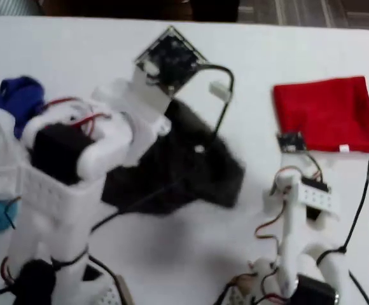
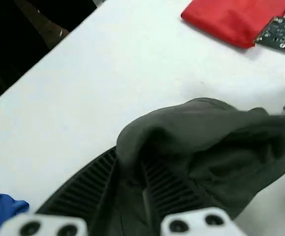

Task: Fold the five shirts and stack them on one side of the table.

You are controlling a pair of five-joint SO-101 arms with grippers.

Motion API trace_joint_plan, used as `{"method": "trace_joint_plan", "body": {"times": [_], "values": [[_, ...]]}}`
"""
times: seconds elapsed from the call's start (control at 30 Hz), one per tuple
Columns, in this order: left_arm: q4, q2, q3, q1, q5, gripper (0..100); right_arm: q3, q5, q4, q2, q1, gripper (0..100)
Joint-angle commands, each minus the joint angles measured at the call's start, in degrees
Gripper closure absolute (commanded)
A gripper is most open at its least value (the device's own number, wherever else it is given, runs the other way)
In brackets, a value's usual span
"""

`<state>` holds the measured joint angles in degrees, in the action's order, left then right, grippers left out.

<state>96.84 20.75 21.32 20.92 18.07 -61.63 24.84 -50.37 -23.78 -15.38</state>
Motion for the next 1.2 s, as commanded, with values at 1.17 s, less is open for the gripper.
{"method": "trace_joint_plan", "body": {"times": [1.17], "values": [[-23.7, 1.1, -39.3, -86.6, 22.8, 79, 30.7, -1.0, -19.6, 1.6, 46.5, 76.2]]}}
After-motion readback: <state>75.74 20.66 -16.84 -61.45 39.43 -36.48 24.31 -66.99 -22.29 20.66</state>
